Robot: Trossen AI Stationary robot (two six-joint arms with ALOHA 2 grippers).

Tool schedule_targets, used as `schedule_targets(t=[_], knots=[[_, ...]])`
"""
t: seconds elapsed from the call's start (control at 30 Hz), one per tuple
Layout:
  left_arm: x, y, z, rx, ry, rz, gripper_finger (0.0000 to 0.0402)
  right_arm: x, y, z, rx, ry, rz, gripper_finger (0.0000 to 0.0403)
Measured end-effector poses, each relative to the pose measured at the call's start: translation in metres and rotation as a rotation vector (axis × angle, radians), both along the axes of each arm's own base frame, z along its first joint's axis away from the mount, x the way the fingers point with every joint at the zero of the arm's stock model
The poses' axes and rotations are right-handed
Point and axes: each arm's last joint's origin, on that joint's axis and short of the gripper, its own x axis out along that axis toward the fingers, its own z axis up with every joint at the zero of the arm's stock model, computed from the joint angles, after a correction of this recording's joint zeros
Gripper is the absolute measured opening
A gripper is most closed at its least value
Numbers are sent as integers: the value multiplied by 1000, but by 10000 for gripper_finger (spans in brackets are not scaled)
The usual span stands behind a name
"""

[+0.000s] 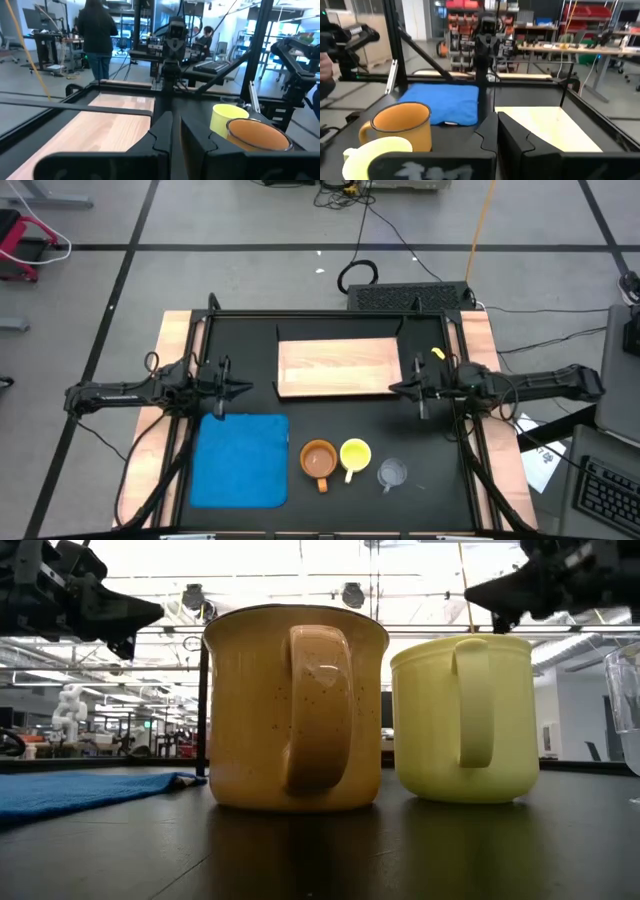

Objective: Stack small to large cups/mugs on shelf
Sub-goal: Put the orange mug on the shelf

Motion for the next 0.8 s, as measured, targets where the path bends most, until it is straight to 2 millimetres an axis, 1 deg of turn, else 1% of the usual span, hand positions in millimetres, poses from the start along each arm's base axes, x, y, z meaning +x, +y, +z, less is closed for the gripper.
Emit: schedule_targets(t=[0.07,0.2,0.33,0.6,0.67,0.8], knots=[[0,0,0,0,-3,4,33,7,0,9,-6,20,0,0],[0,0,-2,-4,18,6,33,18,0,20,-36,38,2,0],[0,0,-4,-24,37,6,33,22,0,23,-50,41,4,0],[0,0,-3,-44,31,-3,33,23,1,23,-55,34,9,0],[0,0,-3,-66,30,-4,33,24,4,24,-55,29,34,0],[0,0,-3,-74,25,-5,33,28,18,28,-45,-39,172,0]])
